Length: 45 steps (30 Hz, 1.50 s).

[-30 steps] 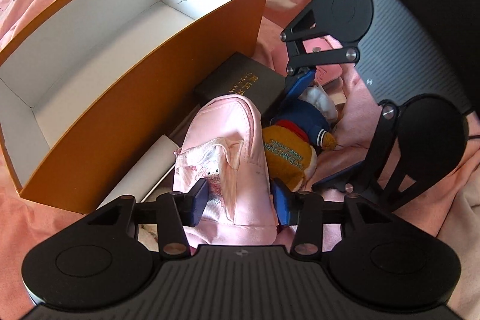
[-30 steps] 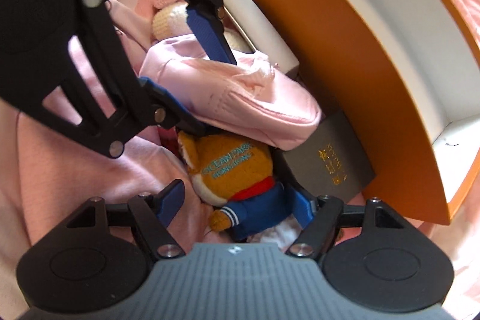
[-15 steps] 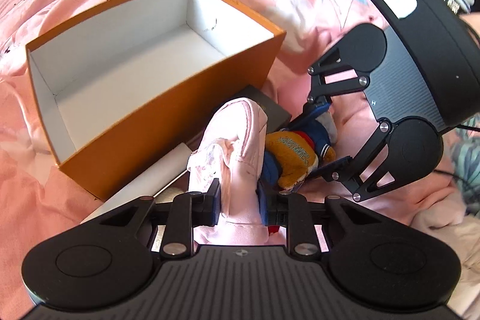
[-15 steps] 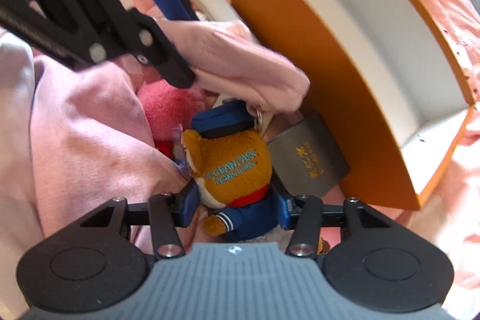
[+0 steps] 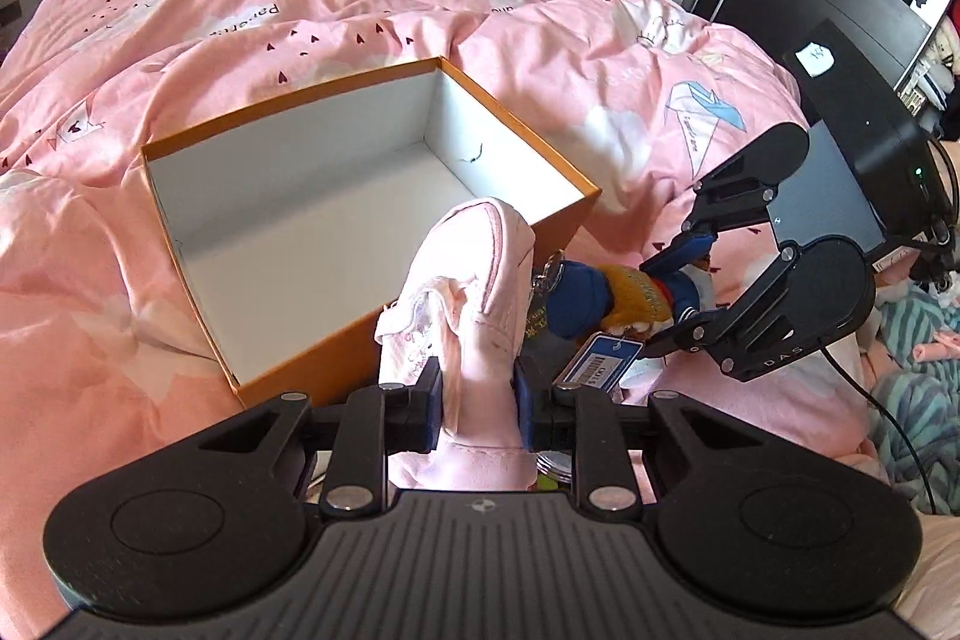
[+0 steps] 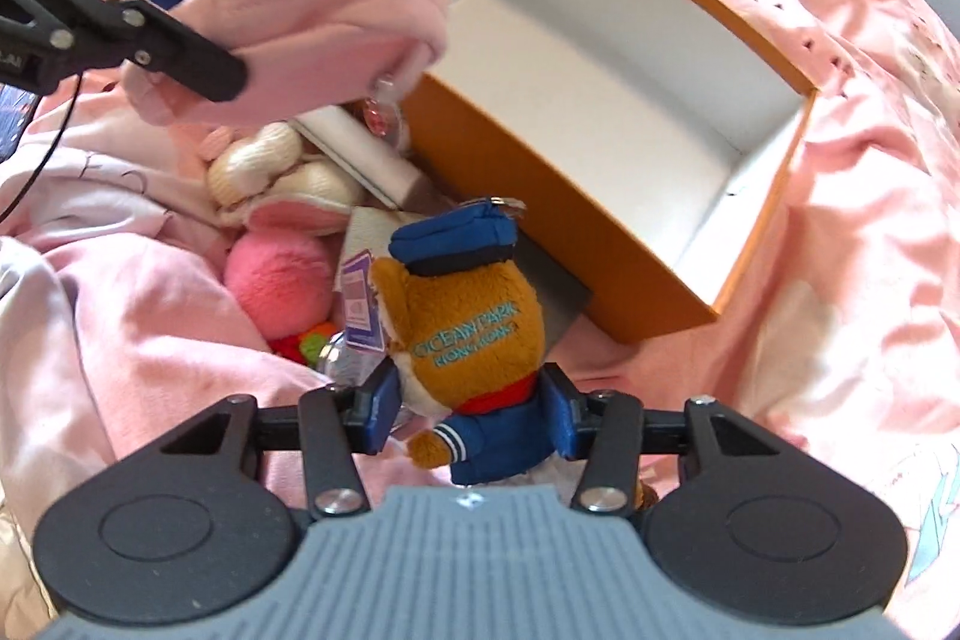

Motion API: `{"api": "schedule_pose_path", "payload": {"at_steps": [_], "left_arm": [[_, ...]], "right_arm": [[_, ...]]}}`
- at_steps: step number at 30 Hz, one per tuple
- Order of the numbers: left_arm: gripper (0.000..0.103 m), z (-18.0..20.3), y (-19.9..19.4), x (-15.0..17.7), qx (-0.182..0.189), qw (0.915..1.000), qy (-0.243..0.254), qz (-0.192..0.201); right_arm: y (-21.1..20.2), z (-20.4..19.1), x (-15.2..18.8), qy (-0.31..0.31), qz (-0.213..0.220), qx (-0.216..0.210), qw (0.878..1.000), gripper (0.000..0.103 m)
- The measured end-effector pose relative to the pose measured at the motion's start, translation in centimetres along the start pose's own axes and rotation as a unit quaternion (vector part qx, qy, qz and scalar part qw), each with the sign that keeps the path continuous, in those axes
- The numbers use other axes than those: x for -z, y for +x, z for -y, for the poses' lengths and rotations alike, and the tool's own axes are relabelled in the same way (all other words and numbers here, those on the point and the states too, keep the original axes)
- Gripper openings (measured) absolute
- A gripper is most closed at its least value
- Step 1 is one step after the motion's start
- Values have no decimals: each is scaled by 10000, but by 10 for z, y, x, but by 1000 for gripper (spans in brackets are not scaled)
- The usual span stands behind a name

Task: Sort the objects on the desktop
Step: 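Carry backpack with left tool while right tool carries bear over the orange box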

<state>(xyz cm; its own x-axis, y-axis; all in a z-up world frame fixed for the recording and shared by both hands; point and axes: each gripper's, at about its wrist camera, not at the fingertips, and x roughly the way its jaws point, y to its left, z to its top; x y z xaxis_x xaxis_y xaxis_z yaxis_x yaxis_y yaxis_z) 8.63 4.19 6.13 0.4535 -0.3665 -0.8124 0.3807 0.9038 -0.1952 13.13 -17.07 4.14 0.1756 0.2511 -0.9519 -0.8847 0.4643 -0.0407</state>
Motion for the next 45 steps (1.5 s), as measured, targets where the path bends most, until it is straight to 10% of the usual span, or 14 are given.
{"api": "schedule_pose_path", "payload": {"at_steps": [18, 28, 45], "left_arm": [[27, -51, 17, -80, 138, 9896, -1252, 701], [27, -94, 110, -79, 80, 9740, -2261, 122], [26, -111, 181, -62, 869, 9487, -3003, -476]], "right_arm": [[-18, 81, -63, 2043, 1215, -112, 9713, 52], [64, 123, -90, 3196, 619, -86, 9455, 52], [121, 133, -102, 3530, -306, 203, 9349, 51]]}}
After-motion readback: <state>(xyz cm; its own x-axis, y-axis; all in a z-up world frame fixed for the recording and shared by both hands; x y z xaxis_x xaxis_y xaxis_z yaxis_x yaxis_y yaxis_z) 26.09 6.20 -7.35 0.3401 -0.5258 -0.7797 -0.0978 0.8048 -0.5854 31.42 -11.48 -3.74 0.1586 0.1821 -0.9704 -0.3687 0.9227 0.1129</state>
